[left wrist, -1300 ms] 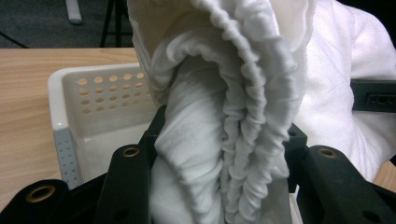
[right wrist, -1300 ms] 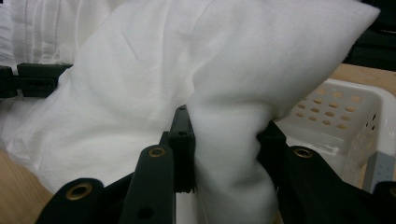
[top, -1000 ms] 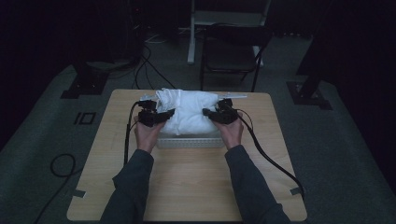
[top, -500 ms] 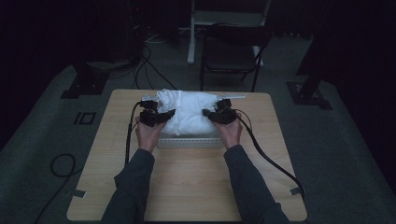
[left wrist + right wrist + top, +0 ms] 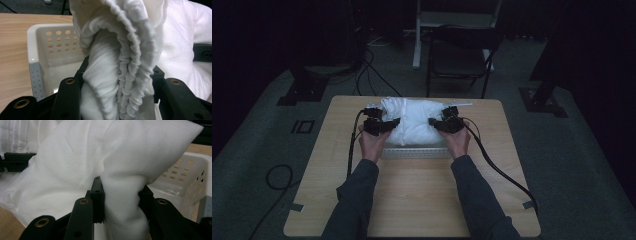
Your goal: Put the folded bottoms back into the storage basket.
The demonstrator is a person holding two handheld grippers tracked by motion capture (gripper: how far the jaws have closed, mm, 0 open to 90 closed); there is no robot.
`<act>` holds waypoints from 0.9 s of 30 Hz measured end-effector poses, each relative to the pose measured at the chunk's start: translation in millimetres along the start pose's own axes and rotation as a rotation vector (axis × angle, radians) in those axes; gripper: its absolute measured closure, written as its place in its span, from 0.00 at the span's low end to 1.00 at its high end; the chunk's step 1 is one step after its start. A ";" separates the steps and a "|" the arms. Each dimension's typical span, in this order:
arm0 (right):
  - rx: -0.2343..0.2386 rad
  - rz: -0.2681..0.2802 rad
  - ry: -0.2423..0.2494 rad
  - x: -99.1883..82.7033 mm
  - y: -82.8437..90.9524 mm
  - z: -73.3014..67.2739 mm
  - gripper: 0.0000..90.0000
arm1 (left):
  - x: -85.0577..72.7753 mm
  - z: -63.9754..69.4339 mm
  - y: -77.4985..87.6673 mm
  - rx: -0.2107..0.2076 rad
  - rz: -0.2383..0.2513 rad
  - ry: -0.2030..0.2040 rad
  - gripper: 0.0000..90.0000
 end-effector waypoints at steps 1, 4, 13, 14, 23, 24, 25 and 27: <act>-0.003 -0.004 0.000 -0.7 -0.8 0.5 0.75 | -0.8 -0.3 -1.1 0.004 -0.007 0.001 0.59; -0.014 -0.019 -0.003 -3.9 -3.9 1.8 0.75 | -3.7 -0.9 -5.6 0.019 -0.024 -0.004 0.59; -0.038 -0.086 -0.039 -20.3 -13.8 9.1 0.74 | -15.0 0.5 -19.7 0.057 -0.101 -0.034 0.59; -0.042 -0.093 -0.039 -22.0 -14.1 9.7 0.74 | -16.2 1.1 -20.9 0.064 -0.108 -0.042 0.59; -0.073 -0.167 -0.043 -34.2 -20.8 15.3 0.71 | -30.7 -2.6 -31.6 0.207 -0.201 -0.088 0.49; -0.075 -0.178 -0.039 -35.4 -22.0 16.1 0.69 | -32.6 -4.9 -32.1 0.219 -0.212 -0.082 0.47; -0.088 -0.181 -0.030 -35.9 -22.6 17.6 0.64 | -33.3 -6.8 -31.1 0.217 -0.203 -0.071 0.45; -0.122 -0.175 -0.033 -34.7 -21.5 21.8 0.53 | -31.9 -9.7 -25.7 0.213 -0.171 -0.053 0.42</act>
Point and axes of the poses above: each handheld gripper's, and its own axes: y roughly backward along the jaws, x roughly out of its top, z roughly to its right, the point moved 7 cm from there along -y, roughly forward along the jaws, and after that the axes turned 2 degrees about x, right-handed, at the moved point
